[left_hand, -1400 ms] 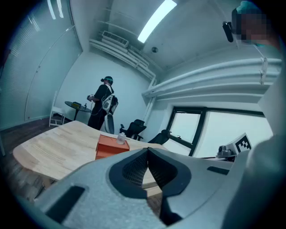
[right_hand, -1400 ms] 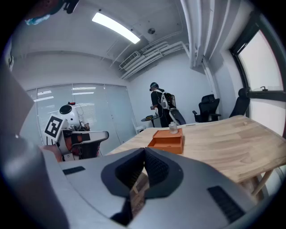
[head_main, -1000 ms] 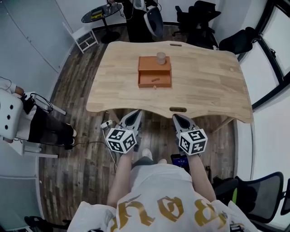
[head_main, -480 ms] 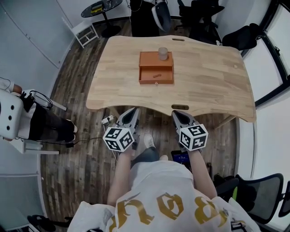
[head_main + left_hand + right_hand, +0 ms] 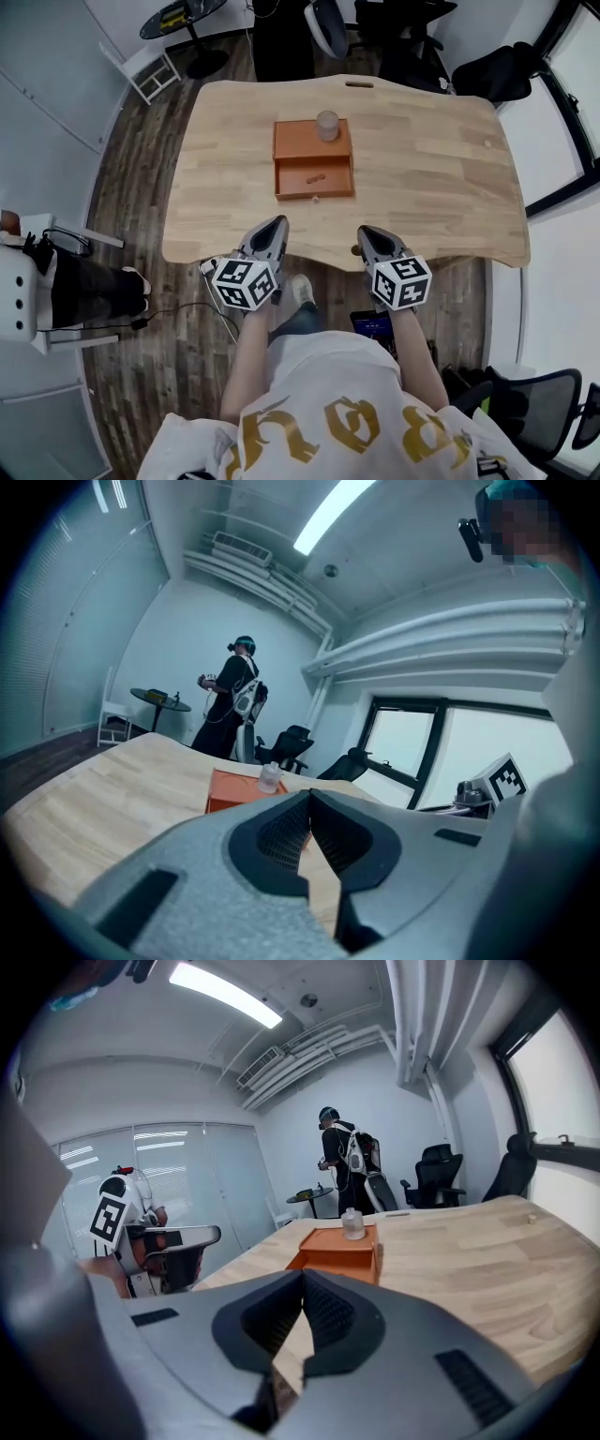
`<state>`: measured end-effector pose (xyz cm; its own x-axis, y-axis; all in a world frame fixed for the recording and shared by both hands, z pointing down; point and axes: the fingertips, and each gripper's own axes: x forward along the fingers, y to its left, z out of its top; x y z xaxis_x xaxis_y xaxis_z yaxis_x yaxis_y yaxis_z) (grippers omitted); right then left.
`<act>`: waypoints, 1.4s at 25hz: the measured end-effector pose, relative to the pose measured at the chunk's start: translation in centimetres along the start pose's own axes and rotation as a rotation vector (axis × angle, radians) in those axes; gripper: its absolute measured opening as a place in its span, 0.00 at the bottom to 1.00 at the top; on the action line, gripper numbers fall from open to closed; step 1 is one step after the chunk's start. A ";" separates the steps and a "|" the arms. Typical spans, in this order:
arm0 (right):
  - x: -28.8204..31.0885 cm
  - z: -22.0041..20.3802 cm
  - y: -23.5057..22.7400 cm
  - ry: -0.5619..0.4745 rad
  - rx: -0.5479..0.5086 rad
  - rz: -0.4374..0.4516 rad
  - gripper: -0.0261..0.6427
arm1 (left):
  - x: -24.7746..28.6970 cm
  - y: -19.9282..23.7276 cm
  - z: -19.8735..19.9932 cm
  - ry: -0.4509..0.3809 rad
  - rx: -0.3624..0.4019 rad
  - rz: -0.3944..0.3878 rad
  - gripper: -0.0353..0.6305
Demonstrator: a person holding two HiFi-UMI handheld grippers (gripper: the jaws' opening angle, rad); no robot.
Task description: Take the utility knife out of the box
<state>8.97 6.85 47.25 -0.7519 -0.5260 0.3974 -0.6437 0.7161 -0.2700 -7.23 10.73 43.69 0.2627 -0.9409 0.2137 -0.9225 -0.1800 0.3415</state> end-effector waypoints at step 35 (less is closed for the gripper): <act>17.4 7.5 -8.0 0.002 0.055 -0.143 0.06 | 19.4 10.2 5.4 0.148 0.126 -0.219 0.07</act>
<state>-0.02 -11.45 49.69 -0.6520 -0.6196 0.4370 -0.7508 0.6078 -0.2585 -13.09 -10.96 46.38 0.4893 -0.8253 0.2818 -0.8647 -0.4171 0.2799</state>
